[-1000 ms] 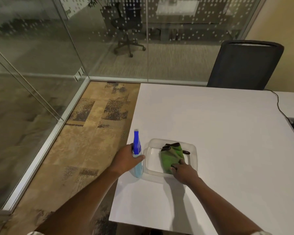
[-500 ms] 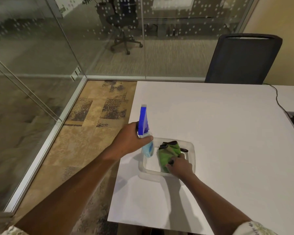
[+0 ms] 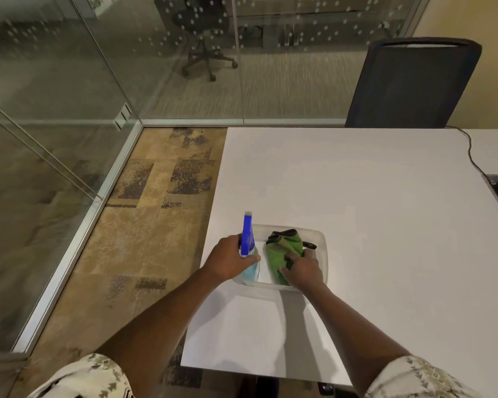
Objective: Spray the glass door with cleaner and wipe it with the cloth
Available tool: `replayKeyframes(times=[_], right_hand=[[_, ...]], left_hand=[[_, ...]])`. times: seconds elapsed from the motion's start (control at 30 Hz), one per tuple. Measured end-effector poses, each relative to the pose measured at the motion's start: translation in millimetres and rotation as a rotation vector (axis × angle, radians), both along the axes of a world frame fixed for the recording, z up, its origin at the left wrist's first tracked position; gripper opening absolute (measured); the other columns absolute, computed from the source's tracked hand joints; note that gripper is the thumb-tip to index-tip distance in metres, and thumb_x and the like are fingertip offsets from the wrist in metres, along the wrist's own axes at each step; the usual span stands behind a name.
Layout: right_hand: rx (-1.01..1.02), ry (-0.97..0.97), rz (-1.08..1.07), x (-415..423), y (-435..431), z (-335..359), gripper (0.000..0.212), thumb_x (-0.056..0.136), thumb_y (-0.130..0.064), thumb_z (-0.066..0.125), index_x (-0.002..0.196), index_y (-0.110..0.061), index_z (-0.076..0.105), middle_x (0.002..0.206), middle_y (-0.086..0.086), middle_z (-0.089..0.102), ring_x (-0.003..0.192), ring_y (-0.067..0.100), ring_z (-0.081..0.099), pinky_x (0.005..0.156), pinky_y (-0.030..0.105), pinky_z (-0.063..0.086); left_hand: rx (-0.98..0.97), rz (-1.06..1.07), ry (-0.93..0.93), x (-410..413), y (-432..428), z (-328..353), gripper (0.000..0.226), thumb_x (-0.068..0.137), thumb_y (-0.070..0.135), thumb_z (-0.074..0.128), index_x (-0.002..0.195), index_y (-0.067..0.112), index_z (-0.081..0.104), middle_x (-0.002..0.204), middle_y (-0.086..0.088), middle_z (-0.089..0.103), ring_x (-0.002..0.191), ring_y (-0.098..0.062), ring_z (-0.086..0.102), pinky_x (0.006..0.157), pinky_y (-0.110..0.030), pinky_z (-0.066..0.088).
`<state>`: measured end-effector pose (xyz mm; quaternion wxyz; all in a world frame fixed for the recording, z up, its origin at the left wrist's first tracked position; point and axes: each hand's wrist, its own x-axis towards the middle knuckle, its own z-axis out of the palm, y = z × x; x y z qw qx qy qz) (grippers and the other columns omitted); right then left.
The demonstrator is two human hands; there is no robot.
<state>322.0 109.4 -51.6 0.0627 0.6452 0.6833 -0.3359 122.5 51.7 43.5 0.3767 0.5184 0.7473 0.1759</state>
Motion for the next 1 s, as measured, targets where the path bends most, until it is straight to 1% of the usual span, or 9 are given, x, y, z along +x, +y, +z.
replayKeyframes(times=[0.2,0.43,0.57,0.63,0.7,0.77,0.87,0.93,1.0], right_hand=[[0.051,-0.066,-0.180,-9.6,-15.5,-1.5,0.048,0.101,-0.033,0.054,0.144,-0.012,0.048,0.157,0.015,0.030,0.133,0.038,0.045,0.107,0.044,0.042],[0.012,-0.084,-0.107,3.3,-18.1,-1.0,0.058,0.096,-0.047,0.055,0.145,-0.017,0.047,0.153,0.017,0.029,0.132,0.042,0.044,0.108,0.044,0.041],[0.165,-0.081,-0.040,5.4,-25.2,11.7,0.070,0.093,-0.050,0.060,0.153,-0.022,0.038,0.163,0.022,0.019,0.138,0.044,0.041,0.108,0.047,0.045],[0.273,-0.061,0.005,4.5,-36.4,20.0,0.075,0.092,-0.049,0.063,0.155,-0.020,0.036,0.162,0.020,0.025,0.138,0.042,0.041,0.108,0.047,0.047],[0.363,0.022,0.048,0.3,-50.4,27.6,0.068,0.090,-0.044,0.068,0.148,-0.013,0.049,0.151,0.019,0.042,0.132,0.039,0.047,0.106,0.047,0.047],[0.466,0.100,0.099,-5.7,-65.9,30.7,0.053,0.087,-0.036,0.075,0.129,-0.006,0.064,0.127,0.020,0.059,0.117,0.039,0.058,0.095,0.047,0.052],[0.539,0.181,0.163,-18.4,-89.4,32.9,0.035,0.085,-0.030,0.078,0.109,-0.005,0.070,0.101,0.016,0.065,0.092,0.037,0.064,0.075,0.042,0.054],[0.529,0.206,0.241,-30.2,-106.0,35.9,0.034,0.087,-0.032,0.075,0.110,-0.008,0.070,0.101,0.014,0.065,0.090,0.034,0.064,0.073,0.040,0.054],[0.479,0.225,0.315,-43.7,-120.9,34.6,0.037,0.091,-0.039,0.070,0.119,-0.013,0.067,0.114,0.010,0.066,0.099,0.029,0.064,0.081,0.038,0.057]], left_hand=[[-0.011,-0.008,0.005,0.7,2.5,-4.8,0.046,0.085,0.040,0.080,0.119,0.015,0.062,0.106,-0.001,0.068,0.094,-0.016,0.063,0.071,-0.020,0.045],[-0.006,0.006,-0.008,3.6,0.9,-7.4,0.053,0.085,0.039,0.080,0.127,0.015,0.059,0.114,-0.002,0.067,0.097,-0.016,0.061,0.079,-0.024,0.046],[-0.006,-0.001,-0.018,5.0,-0.5,-7.6,0.056,0.085,0.041,0.080,0.129,0.016,0.057,0.115,0.000,0.066,0.102,-0.017,0.062,0.081,-0.025,0.048],[0.012,0.012,-0.001,4.2,-3.0,-8.2,0.057,0.082,0.044,0.082,0.127,0.018,0.057,0.110,0.004,0.064,0.096,-0.016,0.061,0.079,-0.025,0.047],[0.026,0.012,0.027,2.3,-8.4,-10.2,0.064,0.080,0.047,0.082,0.131,0.021,0.054,0.112,0.005,0.061,0.092,-0.014,0.058,0.075,-0.024,0.045],[0.031,0.004,0.051,-0.4,-17.5,-12.6,0.073,0.081,0.048,0.081,0.142,0.024,0.047,0.121,0.005,0.057,0.098,-0.014,0.057,0.077,-0.023,0.045],[0.020,0.032,0.060,-8.5,-37.1,-22.3,0.078,0.084,0.048,0.079,0.149,0.028,0.040,0.137,0.000,0.055,0.110,-0.018,0.059,0.089,-0.029,0.052],[0.002,0.063,0.088,-15.7,-56.5,-24.5,0.077,0.085,0.049,0.077,0.150,0.029,0.040,0.143,-0.003,0.054,0.120,-0.022,0.060,0.100,-0.035,0.054],[-0.032,0.102,0.100,-25.9,-80.6,-31.0,0.075,0.087,0.049,0.075,0.150,0.028,0.042,0.149,-0.003,0.052,0.129,-0.024,0.058,0.107,-0.038,0.051]])
